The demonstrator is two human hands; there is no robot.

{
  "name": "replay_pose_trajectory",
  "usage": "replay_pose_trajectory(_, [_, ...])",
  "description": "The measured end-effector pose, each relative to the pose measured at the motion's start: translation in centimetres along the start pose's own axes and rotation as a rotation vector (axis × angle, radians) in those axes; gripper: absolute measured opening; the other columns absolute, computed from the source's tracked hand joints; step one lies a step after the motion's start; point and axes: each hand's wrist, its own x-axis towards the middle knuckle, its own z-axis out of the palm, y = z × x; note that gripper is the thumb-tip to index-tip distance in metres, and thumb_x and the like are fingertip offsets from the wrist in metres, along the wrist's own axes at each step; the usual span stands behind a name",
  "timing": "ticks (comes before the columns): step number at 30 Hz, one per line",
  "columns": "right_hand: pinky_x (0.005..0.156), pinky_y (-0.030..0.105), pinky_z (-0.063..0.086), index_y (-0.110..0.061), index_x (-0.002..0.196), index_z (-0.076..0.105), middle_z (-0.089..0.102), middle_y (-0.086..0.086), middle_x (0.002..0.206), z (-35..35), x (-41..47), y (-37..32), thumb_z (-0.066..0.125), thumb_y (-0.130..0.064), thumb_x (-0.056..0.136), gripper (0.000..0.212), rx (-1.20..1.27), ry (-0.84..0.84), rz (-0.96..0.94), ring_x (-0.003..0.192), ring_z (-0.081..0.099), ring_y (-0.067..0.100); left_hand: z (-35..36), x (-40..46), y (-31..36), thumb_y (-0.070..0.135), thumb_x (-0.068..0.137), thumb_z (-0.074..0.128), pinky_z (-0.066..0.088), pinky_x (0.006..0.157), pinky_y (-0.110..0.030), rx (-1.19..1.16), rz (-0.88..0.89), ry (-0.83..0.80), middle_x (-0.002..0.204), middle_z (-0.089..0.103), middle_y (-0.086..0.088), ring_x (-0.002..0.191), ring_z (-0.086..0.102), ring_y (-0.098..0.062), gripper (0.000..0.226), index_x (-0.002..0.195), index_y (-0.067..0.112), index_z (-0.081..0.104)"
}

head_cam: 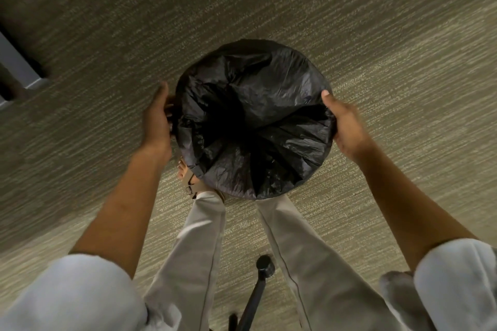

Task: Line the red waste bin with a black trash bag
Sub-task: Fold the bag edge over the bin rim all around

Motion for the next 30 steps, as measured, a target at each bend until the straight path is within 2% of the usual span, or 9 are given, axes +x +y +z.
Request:
replay_pose_trajectory(3, [0.103,0.051,0.047,-0.001,0.128,0.061,0.065,0.023,0.127,-0.1,-0.2,0.9,0.059,-0.047,0.091,0.058,0.15,0.013,0.027,0.117,0.064,0.036,0.5,-1.3,-1.5,0.07,0.072,0.059,0.055,0.055,-0.023,-0.084,-0.086,0.053,0.072,0.078,0.01,0.064,0.074,-0.006,0.049,0.078,0.024,0.076])
replay_pose_trajectory(6, [0.099,0.047,0.051,-0.006,0.129,0.061,0.066,0.02,0.128,-0.7,-0.8,2.1,0.054,-0.044,0.095,0.051,0.244,0.01,0.05,0.118,0.064,0.034,1.2,-1.9,-2.0,0.069,0.077,0.057,0.06,0.068,-0.031,-0.132,-0.113,-0.07,0.1,0.08,0.003,0.09,0.076,-0.016,0.049,0.096,0.029,0.079])
replay_pose_trajectory(11, [0.083,0.04,0.058,-0.021,0.113,0.07,0.074,0.006,0.116,-1.5,-2.7,4.9,0.068,-0.046,0.083,0.038,0.177,0.031,0.144,0.111,0.068,0.028,1.3,-1.3,-1.7,0.073,0.071,0.059,0.059,0.083,-0.042,-0.035,-0.119,0.06,0.097,0.08,0.001,0.091,0.076,-0.021,0.055,0.093,0.025,0.078])
replay_pose_trajectory(13, [0.074,0.033,0.059,-0.024,0.106,0.072,0.077,0.002,0.109,-1.6,-3.6,6.2,0.074,-0.035,0.079,0.029,0.156,-0.031,0.21,0.103,0.072,0.023,1.5,-1.2,-1.5,0.073,0.065,0.064,0.058,0.089,-0.047,-0.043,-0.125,0.075,0.1,0.079,-0.003,0.092,0.075,-0.024,0.061,0.097,0.022,0.077])
replay_pose_trajectory(18, [0.092,0.042,0.056,-0.005,0.113,0.067,0.071,0.013,0.112,-1.1,-5.0,8.3,0.075,-0.007,0.073,0.041,0.274,-0.125,0.306,0.104,0.067,0.027,1.5,-1.4,-1.5,0.071,0.063,0.07,0.054,0.096,-0.048,-0.136,-0.112,0.011,0.111,0.077,-0.004,0.101,0.073,-0.026,0.066,0.106,0.022,0.076])
replay_pose_trajectory(21, [0.086,0.039,0.06,-0.005,0.11,0.067,0.069,0.014,0.114,-0.9,-4.8,8.5,0.07,0.002,0.074,0.037,0.407,-0.141,0.326,0.104,0.067,0.025,0.4,-1.5,-2.3,0.067,0.07,0.071,0.056,0.09,-0.042,-0.176,-0.104,-0.088,0.116,0.075,-0.002,0.107,0.071,-0.023,0.055,0.106,0.026,0.077])
replay_pose_trajectory(25, [0.066,0.029,0.059,-0.008,0.11,0.064,0.076,0.01,0.105,-0.9,-4.2,8.4,0.067,0.009,0.073,0.041,0.491,-0.152,0.387,0.093,0.075,0.021,-1.0,-1.7,-3.7,0.04,0.074,0.077,0.056,0.081,-0.028,-0.105,-0.148,-0.225,0.111,0.077,0.004,0.103,0.072,-0.013,0.03,0.101,0.024,0.078])
replay_pose_trajectory(28, [0.073,0.032,0.06,-0.002,0.111,0.065,0.075,0.016,0.109,-1.2,-4.1,8.4,0.066,0.012,0.073,0.04,0.485,-0.186,0.406,0.1,0.073,0.026,-2.2,-1.6,-5.1,0.017,0.07,0.072,0.05,0.08,-0.028,-0.001,-0.204,-0.24,0.101,0.079,0.003,0.091,0.074,-0.011,0.021,0.089,0.021,0.08])
replay_pose_trajectory(30, [0.078,0.033,0.06,0.001,0.11,0.066,0.074,0.018,0.111,-1.5,-4.0,8.3,0.064,0.014,0.075,0.038,0.47,-0.202,0.399,0.105,0.07,0.029,-2.8,-1.5,-5.7,0.006,0.072,0.068,0.046,0.077,-0.032,0.056,-0.204,-0.211,0.102,0.078,-0.002,0.09,0.071,-0.018,0.028,0.099,0.014,0.074])
